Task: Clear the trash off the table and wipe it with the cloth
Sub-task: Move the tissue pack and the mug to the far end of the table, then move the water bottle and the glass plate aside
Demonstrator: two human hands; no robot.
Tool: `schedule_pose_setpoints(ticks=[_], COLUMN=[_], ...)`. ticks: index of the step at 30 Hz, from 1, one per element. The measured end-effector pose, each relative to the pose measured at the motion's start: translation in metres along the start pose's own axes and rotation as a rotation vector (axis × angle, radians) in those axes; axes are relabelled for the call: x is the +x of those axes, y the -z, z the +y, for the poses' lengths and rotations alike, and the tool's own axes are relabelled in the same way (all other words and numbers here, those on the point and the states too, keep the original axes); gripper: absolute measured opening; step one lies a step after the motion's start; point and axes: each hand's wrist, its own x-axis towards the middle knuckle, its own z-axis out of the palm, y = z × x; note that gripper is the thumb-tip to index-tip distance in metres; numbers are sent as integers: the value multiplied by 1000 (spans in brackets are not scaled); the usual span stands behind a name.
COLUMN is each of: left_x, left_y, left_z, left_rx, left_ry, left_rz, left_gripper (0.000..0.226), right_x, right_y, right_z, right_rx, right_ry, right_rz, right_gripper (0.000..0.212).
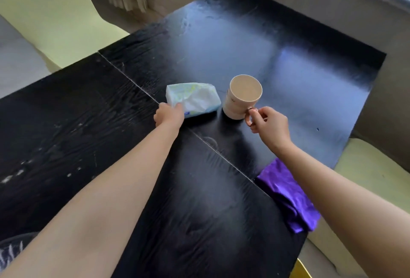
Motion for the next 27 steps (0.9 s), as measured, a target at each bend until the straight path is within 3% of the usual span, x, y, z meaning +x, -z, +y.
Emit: schedule_pose_setpoints(ticks=[3,8,12,14,16,17,21,24,27], left_x=[-5,-21,-41,-52,-67,-77,-122,-160,-196], left_y=[4,27,68,91,115,127,174,207,237], left_z=[-5,-9,-11,-14,-19,-21,-32,-50,-80], left_rx=[263,238,224,218,274,314,400,397,395], left_ry=[-42,-179,-221,-182,-147,-138,-131,-131,-119], left_rz=[-73,-202,-314,-396,-456,-476,-511,-508,-508], left_gripper=[62,52,25,20,32,37,40,40,40], right_x=[-3,-7,-29,-46,-63,-73,-114,-151,-192], right_y=[-1,-4,0,3,6,8,16,18,13], right_z=[-5,-7,-23,-30,-40,-46,-79,-105,-123], right_rx=[24,-59,-163,-202,-247,-265,-364,-423,-457], right_ry=[-7,-51,-133,-175,-195,-191,-68,2,83], right_rz=[-21,-56,-100,-177,-284,-349,-522,-579,-643], right_gripper=[36,17,48,57,64,65,33,44,37])
